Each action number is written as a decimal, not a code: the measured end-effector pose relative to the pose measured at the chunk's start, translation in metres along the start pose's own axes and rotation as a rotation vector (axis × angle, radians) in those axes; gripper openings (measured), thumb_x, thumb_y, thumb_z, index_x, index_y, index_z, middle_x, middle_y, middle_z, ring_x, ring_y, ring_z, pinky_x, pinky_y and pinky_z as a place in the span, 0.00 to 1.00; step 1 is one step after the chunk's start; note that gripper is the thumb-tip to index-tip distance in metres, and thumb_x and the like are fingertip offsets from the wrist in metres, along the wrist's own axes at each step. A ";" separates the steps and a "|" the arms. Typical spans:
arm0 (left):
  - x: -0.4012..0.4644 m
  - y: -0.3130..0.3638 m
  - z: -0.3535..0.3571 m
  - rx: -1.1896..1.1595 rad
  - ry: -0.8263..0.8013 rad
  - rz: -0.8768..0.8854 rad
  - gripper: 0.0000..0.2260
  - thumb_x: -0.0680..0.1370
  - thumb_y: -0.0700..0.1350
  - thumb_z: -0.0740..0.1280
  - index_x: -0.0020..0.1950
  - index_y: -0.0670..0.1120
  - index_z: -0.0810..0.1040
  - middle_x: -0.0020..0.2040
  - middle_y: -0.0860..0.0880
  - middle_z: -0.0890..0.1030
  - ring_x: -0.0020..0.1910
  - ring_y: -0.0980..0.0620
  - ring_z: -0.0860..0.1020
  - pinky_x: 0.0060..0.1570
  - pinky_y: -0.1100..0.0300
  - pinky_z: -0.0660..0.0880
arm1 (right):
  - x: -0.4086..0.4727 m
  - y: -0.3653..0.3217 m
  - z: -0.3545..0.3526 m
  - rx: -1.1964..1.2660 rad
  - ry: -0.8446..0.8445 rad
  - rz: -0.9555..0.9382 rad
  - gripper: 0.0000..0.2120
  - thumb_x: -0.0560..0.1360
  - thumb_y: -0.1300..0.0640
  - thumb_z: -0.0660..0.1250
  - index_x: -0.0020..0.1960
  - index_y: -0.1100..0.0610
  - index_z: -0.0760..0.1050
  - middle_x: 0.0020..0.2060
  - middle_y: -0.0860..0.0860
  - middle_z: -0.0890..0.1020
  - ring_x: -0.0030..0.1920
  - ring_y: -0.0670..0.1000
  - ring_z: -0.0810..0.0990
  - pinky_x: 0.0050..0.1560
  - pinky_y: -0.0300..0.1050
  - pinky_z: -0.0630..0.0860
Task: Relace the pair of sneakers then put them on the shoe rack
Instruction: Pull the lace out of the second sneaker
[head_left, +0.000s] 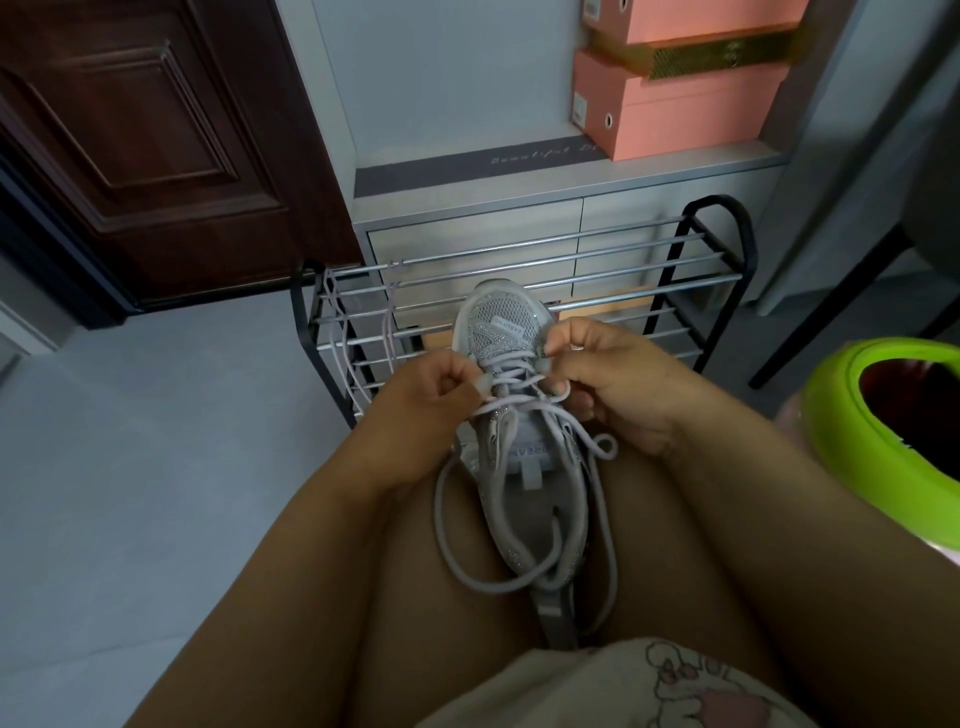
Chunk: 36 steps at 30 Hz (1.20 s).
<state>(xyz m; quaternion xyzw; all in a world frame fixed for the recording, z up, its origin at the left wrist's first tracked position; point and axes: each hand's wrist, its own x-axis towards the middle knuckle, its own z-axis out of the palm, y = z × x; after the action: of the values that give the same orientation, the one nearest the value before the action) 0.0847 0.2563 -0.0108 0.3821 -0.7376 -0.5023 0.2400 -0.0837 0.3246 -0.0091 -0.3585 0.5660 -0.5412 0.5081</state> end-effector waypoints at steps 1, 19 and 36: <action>-0.001 -0.001 0.002 -0.079 0.020 -0.010 0.04 0.78 0.38 0.65 0.43 0.44 0.76 0.36 0.49 0.79 0.35 0.56 0.76 0.40 0.64 0.74 | 0.000 0.000 0.000 -0.008 0.000 -0.004 0.13 0.72 0.73 0.59 0.39 0.55 0.70 0.23 0.51 0.72 0.21 0.45 0.63 0.22 0.36 0.58; -0.001 0.006 0.010 0.122 0.125 -0.048 0.06 0.75 0.45 0.68 0.40 0.44 0.80 0.34 0.50 0.79 0.31 0.60 0.75 0.35 0.68 0.73 | -0.004 0.008 -0.003 0.143 -0.023 -0.041 0.14 0.70 0.74 0.61 0.36 0.56 0.71 0.25 0.51 0.76 0.24 0.44 0.69 0.24 0.34 0.62; 0.011 0.004 -0.010 -0.499 0.001 -0.138 0.09 0.77 0.34 0.61 0.37 0.41 0.74 0.27 0.46 0.71 0.33 0.49 0.74 0.47 0.51 0.74 | 0.004 0.001 -0.016 0.464 -0.155 0.045 0.09 0.65 0.69 0.61 0.38 0.56 0.70 0.26 0.52 0.71 0.25 0.47 0.70 0.31 0.40 0.72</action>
<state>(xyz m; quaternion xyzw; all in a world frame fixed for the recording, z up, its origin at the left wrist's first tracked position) 0.0837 0.2427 -0.0037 0.3609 -0.5630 -0.6835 0.2925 -0.1001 0.3255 -0.0129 -0.2601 0.3937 -0.6159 0.6309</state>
